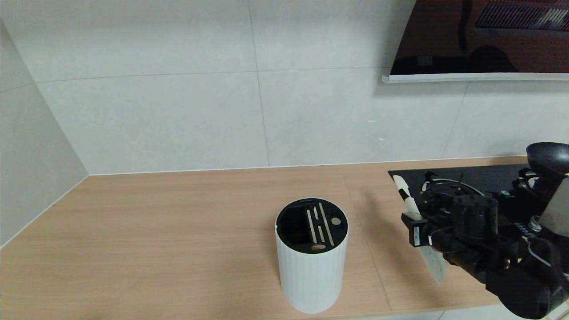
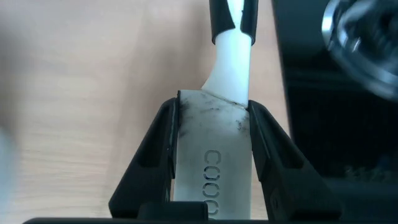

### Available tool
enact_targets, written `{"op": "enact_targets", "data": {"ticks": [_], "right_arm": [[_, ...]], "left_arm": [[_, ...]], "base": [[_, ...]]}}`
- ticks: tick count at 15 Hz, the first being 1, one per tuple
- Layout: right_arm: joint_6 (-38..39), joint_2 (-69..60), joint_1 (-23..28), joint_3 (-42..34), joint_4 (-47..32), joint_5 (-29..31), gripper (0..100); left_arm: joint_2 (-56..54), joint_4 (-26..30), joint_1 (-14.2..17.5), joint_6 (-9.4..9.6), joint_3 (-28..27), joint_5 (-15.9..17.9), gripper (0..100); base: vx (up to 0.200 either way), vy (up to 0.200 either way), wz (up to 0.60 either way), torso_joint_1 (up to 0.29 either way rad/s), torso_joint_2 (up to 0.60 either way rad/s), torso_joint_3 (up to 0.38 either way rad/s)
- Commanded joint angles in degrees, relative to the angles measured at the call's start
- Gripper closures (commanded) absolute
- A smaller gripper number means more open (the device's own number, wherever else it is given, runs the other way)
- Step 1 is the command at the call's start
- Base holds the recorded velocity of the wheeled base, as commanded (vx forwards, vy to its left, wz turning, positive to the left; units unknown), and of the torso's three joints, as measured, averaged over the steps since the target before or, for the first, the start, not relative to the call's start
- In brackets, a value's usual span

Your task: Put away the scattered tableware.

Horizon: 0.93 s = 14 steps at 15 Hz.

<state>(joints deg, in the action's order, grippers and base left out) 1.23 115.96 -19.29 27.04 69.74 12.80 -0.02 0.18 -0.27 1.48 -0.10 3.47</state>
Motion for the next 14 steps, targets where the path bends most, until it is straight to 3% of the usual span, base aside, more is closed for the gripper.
{"op": "enact_targets", "data": {"ticks": [1, 2, 4, 7, 12, 14], "right_arm": [[0.2, -11.5, -3.0, -1.3, -5.2, -0.1, 100], [1.1, -14.4, -3.8, -1.1, -8.4, 0.0, 100], [6.3, -23.6, -7.6, 1.9, -23.7, -1.1, 100], [12.5, -31.2, -9.3, 6.5, -40.7, -10.4, 100], [12.7, -31.9, -9.3, 7.0, -41.8, -11.2, 100], [12.4, -31.9, -9.4, 6.6, -41.8, -11.4, 100]], "left_arm": [[0.0, 0.0, 0.0, 0.02, 0.0, 0.0, 0], [0.0, 0.0, 0.0, 0.02, 0.0, 0.0, 0], [0.0, 0.0, 0.0, -0.07, 0.0, 0.0, 0], [0.0, -0.1, 0.0, 0.11, 0.0, 0.0, 0], [0.0, -0.3, 0.0, 0.19, -1.9, 0.8, 0], [0.0, 0.3, 0.0, 0.02, -3.3, 3.1, 0]], "base": [[0.0, 0.0, 0.0, 0.0, 0.0, 0.0], [0.0, 0.0, 0.0, 0.0, 0.0, 0.0], [0.0, 0.0, 0.0, 0.0, 0.0, 0.0], [0.0, 0.0, 0.0, 0.0, 0.0, 0.0], [0.0, 0.0, 0.0, 0.0, 0.0, 0.0], [0.0, 0.0, 0.0, 0.0, 0.0, 0.0]]}}
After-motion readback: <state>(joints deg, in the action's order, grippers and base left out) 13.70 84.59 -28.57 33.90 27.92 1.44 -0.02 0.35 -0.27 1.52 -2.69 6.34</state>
